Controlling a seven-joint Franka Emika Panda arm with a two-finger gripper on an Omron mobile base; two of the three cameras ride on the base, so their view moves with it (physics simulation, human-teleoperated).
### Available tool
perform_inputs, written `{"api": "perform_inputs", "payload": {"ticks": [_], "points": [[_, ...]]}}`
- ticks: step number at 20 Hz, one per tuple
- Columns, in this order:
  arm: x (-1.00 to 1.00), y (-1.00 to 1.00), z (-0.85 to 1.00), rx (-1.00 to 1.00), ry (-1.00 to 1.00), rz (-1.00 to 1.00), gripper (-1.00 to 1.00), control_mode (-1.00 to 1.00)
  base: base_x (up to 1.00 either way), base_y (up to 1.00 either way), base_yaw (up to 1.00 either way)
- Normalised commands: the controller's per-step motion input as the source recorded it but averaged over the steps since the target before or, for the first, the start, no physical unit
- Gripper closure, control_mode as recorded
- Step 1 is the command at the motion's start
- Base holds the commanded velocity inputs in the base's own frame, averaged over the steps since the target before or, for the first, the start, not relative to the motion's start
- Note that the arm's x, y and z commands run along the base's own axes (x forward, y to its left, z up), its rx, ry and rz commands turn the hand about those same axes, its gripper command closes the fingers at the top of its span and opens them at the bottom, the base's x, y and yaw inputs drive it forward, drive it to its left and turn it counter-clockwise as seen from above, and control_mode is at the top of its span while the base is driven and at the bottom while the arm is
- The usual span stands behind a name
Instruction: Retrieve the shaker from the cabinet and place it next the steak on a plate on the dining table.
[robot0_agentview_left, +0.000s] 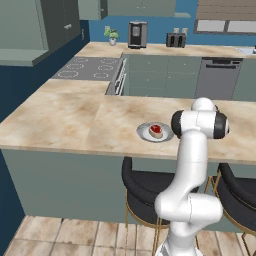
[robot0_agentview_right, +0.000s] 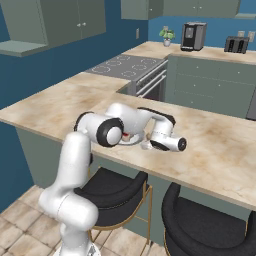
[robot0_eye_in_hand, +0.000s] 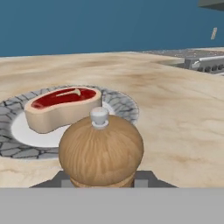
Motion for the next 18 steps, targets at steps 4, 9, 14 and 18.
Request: {"api": "perform_inputs", "payload": {"ticks": [4, 9, 14, 18], "points": [[0.26, 0.00, -0.33, 0.00, 0.00, 0.00, 1.00, -1.00, 0.00, 0.00, 0.00], [0.06, 0.00, -0.37, 0.00, 0.00, 0.00, -1.00, -1.00, 0.00, 0.00, 0.00], [0.00, 0.00, -0.32, 0.00, 0.00, 0.00, -1.00, -1.00, 0.00, 0.00, 0.00], [0.00, 0.00, -0.32, 0.00, 0.00, 0.00, -1.00, -1.00, 0.00, 0.00, 0.00]]}}
